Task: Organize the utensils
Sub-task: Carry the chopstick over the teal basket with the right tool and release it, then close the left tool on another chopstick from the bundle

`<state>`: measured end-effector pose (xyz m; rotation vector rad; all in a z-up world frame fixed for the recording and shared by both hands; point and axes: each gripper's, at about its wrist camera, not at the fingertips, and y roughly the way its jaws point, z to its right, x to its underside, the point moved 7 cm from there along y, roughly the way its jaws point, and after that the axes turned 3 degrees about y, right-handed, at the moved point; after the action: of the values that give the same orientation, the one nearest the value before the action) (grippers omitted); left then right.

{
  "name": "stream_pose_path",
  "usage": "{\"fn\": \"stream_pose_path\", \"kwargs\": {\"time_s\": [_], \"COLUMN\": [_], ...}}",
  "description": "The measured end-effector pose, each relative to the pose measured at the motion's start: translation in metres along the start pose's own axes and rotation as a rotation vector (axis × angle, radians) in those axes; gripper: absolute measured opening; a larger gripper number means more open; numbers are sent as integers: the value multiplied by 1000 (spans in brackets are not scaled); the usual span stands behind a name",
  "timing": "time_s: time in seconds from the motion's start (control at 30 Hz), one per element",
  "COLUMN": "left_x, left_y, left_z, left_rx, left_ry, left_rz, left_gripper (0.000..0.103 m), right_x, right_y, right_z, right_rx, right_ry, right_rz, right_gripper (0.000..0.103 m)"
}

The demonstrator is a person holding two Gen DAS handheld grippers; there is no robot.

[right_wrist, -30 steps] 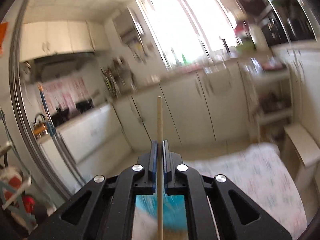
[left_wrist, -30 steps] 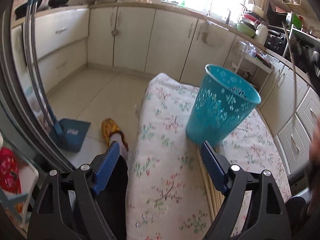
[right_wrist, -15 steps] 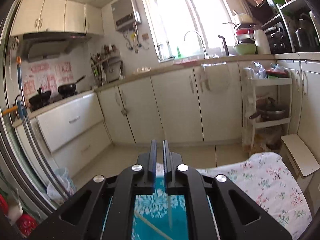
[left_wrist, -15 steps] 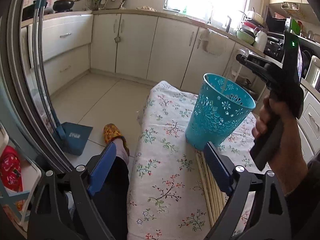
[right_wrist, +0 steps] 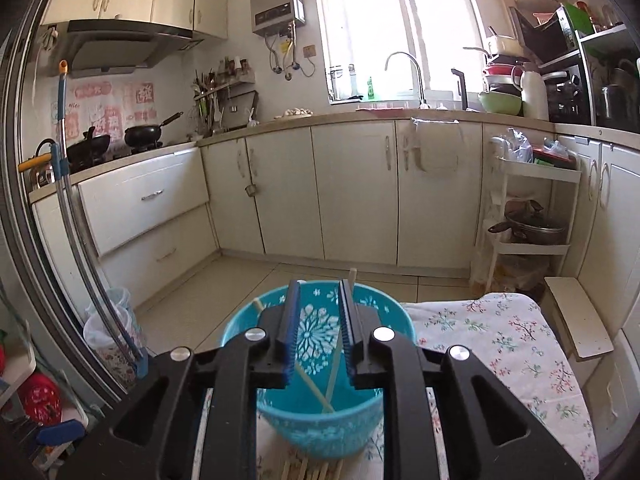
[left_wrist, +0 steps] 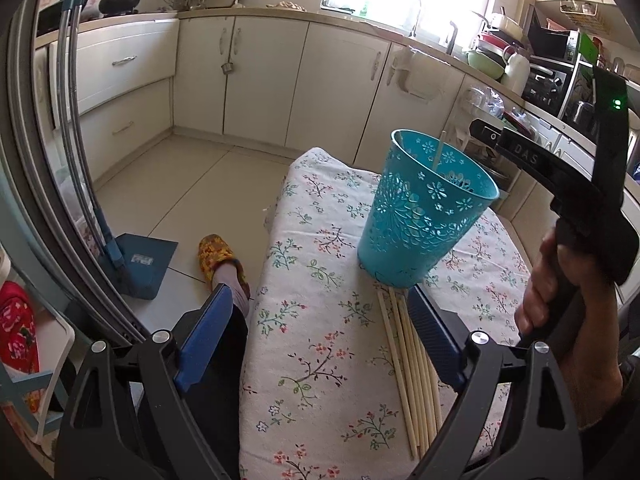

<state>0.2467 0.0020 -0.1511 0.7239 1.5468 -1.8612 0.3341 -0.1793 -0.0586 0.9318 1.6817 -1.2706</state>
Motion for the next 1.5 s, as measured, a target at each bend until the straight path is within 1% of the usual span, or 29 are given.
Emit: {"fn": "stream_pose_path", "kwargs": {"time_s": [0.2, 0.27, 0.3, 0.4, 0.5, 0.57, 0.63, 0.77, 0.87, 1.0, 1.1, 1.2, 1.33, 1.4, 1.5], "left_x": [4, 6, 6, 10, 15, 20, 24, 29, 32, 35, 36, 36, 40, 40, 39], "left_y": [-1, -2, -1, 3, 9, 13, 15, 21, 25, 30, 34, 42, 71, 84, 103], "left_z": [5, 4, 3, 1, 1, 5, 7, 8, 7, 3, 4, 10, 28, 36, 49], "left_rx": [2, -7, -11, -23, -26, -26, -27, -29, -30, -32, -29, -20, -13, -16, -48], "left_ry": [10, 14, 13, 12, 13, 26, 43, 55, 52, 44, 45, 62, 103, 123, 167], "left_rz": [-16, -23, -26, -52, -76, -96, -107, -130, -148, -164, -172, -183, -234, -247, -253], "left_gripper": [85, 85, 85, 85, 85, 85, 85, 85, 85, 85, 85, 85, 85, 85, 85], "right_x": [14, 25, 38, 78, 126, 150, 160, 169, 181, 186, 189, 189, 186, 184, 184], "right_y": [-21, -34, -42, -49, -41, -33, -23, -8, 1, -1, -3, -4, -6, -7, -8], "right_z": [3, 7, 12, 23, 33, 33, 30, 26, 25, 26, 25, 27, 41, 51, 63], "right_rx": [-2, -1, 0, 13, 13, 3, -4, 14, 24, 27, 29, 16, 40, 57, 54], "right_ry": [21, 39, 51, 74, 105, 115, 107, 85, 77, 72, 46, 36, 14, 17, 61], "right_rz": [-29, -37, -58, -159, -300, -379, -419, -467, -515, -517, -529, -544, -547, -543, -534], "right_gripper": [22, 24, 24, 24, 20, 19, 19, 19, 16, 16, 13, 7, 7, 7, 7]}}
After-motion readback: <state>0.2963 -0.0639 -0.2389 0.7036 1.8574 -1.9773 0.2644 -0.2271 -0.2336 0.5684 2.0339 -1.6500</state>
